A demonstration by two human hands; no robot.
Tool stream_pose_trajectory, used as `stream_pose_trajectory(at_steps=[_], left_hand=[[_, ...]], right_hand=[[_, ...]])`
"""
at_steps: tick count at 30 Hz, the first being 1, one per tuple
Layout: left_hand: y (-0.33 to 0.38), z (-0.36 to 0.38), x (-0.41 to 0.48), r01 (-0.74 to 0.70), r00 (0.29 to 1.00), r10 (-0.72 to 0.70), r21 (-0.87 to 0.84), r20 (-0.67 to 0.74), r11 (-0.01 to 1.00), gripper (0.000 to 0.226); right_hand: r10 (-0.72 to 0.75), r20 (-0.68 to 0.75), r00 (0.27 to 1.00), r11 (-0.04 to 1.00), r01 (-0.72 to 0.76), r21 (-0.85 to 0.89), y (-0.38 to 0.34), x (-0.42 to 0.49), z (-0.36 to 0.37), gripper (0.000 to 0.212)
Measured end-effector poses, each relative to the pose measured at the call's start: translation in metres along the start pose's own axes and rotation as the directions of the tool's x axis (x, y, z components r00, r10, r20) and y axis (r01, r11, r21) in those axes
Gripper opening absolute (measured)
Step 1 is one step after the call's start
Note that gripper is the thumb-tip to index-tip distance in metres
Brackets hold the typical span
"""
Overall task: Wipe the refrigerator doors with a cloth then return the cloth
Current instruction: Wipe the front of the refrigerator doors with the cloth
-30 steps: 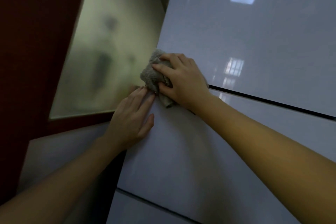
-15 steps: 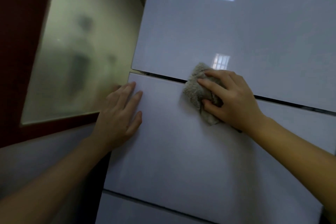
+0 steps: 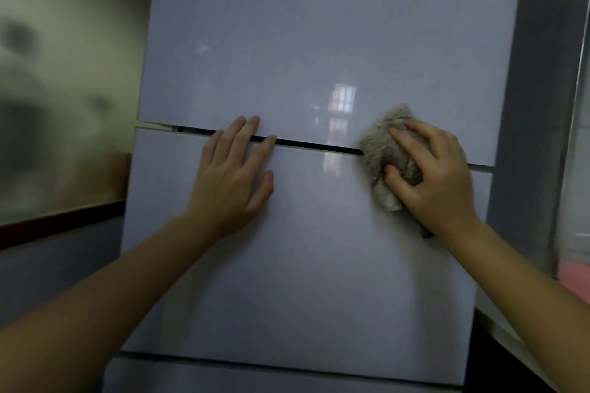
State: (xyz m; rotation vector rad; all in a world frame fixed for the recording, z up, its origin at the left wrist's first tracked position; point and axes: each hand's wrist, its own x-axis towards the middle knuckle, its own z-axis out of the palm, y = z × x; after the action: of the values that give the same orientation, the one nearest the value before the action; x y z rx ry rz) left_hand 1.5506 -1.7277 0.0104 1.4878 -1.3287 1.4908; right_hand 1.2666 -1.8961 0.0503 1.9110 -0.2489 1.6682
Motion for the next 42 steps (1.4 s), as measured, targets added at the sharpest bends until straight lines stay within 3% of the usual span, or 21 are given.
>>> stream_pose_trajectory(at_steps=[4, 7, 16, 24, 32, 37, 42], left_hand=[[-0.001, 0.005, -0.001, -0.007, 1.0, 0.007, 0.032, -0.022, 0.999, 0.057], [0.0, 0.008, -0.002, -0.003, 0.999, 0.004, 0.021, -0.054, 1.0, 0.056], [-0.001, 0.008, -0.001, -0.005, 0.997, 0.007, 0.034, -0.071, 0.999, 0.056], [-0.003, -0.002, 0.002, -0.007, 1.0, 0.008, 0.037, -0.026, 0.999, 0.054], [0.0, -0.011, 0.015, 0.02, 1.0, -0.02, 0.036, 0.001, 0.999, 0.055], [-0.027, -0.023, 0.075, 0.015, 1.0, -0.015, 0.033, -0.019, 0.999, 0.054], [-0.059, -0.043, 0.185, 0.035, 0.999, -0.035, 0.034, -0.013, 0.999, 0.055]], right_hand=[[0.197, -0.093, 0.976, 0.98, -0.195, 0.032, 0.022, -0.019, -0.011, 0.052], [0.254, -0.099, 0.962, 0.966, -0.248, 0.07, 0.009, -0.013, -0.001, 0.054], [-0.079, -0.001, 0.997, 0.997, 0.079, 0.019, -0.04, 0.012, 0.033, 0.052], [0.162, -0.064, 0.985, 0.986, -0.16, 0.044, 0.006, -0.017, -0.003, 0.054], [0.145, -0.042, 0.989, 0.988, -0.142, 0.053, 0.014, -0.001, -0.005, 0.053], [0.104, -0.042, 0.994, 0.994, -0.102, 0.036, 0.023, 0.062, 0.003, 0.053], [0.114, -0.091, 0.989, 0.992, -0.108, 0.071, 0.036, 0.184, 0.012, 0.051]])
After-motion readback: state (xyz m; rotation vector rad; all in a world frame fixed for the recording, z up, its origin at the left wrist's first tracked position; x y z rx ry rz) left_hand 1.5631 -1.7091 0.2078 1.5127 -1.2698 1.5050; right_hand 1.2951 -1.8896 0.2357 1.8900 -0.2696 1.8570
